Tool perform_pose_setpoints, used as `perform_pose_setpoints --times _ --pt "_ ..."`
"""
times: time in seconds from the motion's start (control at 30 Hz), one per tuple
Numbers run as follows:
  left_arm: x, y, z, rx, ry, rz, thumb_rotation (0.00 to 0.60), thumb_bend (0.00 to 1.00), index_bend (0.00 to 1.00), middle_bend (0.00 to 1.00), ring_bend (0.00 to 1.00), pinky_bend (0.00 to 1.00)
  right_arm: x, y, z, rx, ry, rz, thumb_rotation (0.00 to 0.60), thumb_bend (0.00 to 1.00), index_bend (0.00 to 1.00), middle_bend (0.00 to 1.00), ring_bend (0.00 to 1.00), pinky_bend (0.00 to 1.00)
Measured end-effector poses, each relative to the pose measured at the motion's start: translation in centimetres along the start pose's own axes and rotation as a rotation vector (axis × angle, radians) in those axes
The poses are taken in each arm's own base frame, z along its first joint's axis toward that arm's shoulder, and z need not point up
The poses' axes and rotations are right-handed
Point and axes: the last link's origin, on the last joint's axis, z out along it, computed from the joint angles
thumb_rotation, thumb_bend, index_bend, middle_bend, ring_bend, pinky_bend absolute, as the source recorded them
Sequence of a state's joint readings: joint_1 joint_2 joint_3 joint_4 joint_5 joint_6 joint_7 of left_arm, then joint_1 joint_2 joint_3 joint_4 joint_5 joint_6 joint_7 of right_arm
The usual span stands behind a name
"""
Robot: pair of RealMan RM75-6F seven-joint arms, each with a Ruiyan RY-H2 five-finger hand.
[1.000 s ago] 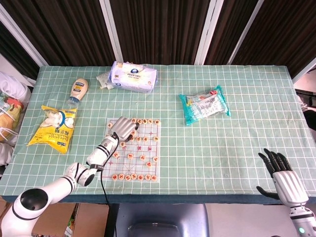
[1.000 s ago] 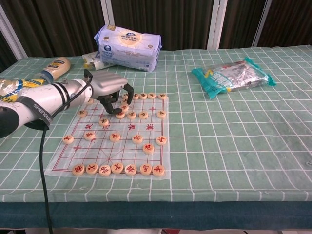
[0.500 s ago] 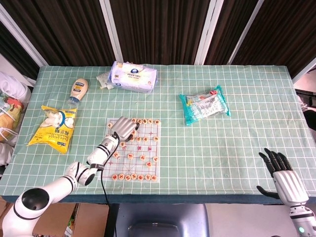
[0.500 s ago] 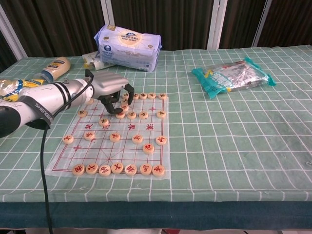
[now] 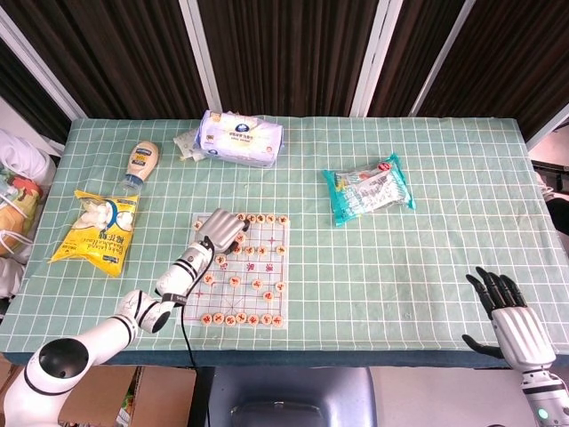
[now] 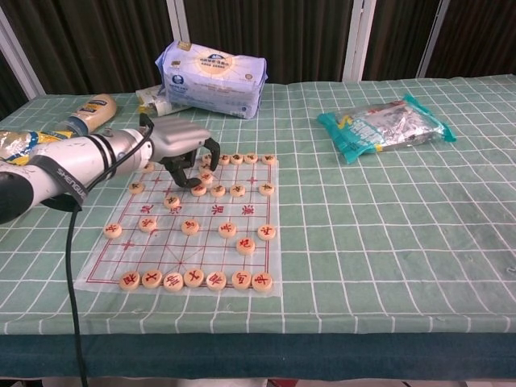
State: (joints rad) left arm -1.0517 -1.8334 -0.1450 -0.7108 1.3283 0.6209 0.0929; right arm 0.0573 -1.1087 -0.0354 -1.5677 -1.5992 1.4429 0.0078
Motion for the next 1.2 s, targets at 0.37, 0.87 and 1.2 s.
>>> perform_pose_setpoints --times 0.37,0.87,1.2 --pt "-0.2 0.4 0.1 -0.007 -0.015 -0.001 0.6 0.36 0.41 1.0 1.0 1.0 0.1 0.1 0.0 -0.007 0.004 -0.001 0.6 0.29 0.0 0.0 0.0 0.0" --pt "0.0 0.3 0.2 -0.013 0.015 -0.009 0.6 0.35 0.62 1.0 1.0 1.0 0.0 0.2 0.2 -0.008 -0.003 -0.004 0.6 0.29 0.0 0.0 0.0 0.0" --pt "1.3 1.9 0.3 -0.043 0.089 -0.078 0.6 0.34 0.62 1.0 1.0 1.0 -0.3 0.0 0.3 0.007 -0.025 0.003 0.6 0.29 0.0 0.0 0.0 0.0"
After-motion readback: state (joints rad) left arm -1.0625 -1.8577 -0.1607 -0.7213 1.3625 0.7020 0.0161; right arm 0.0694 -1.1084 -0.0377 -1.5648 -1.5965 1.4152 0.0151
